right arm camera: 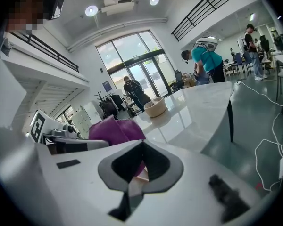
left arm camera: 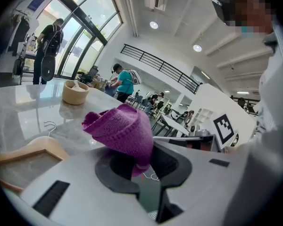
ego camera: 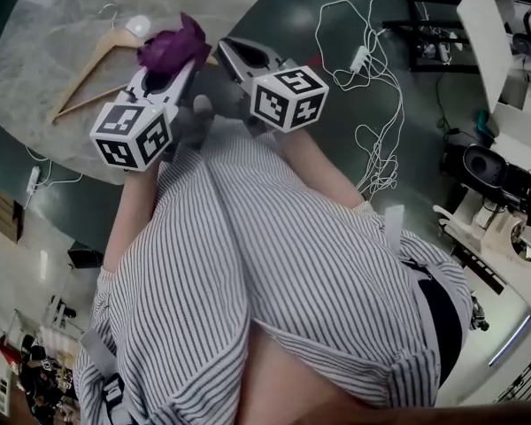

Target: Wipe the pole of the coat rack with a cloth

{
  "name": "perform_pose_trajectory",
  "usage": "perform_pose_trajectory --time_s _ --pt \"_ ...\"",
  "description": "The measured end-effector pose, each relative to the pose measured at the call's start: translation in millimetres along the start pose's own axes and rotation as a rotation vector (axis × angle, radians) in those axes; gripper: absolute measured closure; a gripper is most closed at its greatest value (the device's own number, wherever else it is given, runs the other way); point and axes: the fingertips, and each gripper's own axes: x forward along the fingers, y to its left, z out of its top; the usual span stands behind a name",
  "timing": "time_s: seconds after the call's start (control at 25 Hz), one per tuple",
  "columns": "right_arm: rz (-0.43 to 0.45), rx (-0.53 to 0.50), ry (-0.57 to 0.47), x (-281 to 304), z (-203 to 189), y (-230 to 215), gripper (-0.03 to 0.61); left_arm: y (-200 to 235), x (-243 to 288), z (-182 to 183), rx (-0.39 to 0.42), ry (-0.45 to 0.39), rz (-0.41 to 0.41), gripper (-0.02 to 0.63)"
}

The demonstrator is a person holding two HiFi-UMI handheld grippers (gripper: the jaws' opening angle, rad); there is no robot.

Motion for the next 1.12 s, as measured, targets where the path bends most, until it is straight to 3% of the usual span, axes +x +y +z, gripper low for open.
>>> perform_pose_trajectory --time_s 0.24,1.12 --pt "-0.011 0.096 -0.022 -4 0 -3 0.565 2 1 -10 -0.015 0.061 -0.026 0.534" --pt "-0.104 0.247 0.023 5 -39 -31 0.565 17 30 -38 -0.089 0.198 -0.091 0.534"
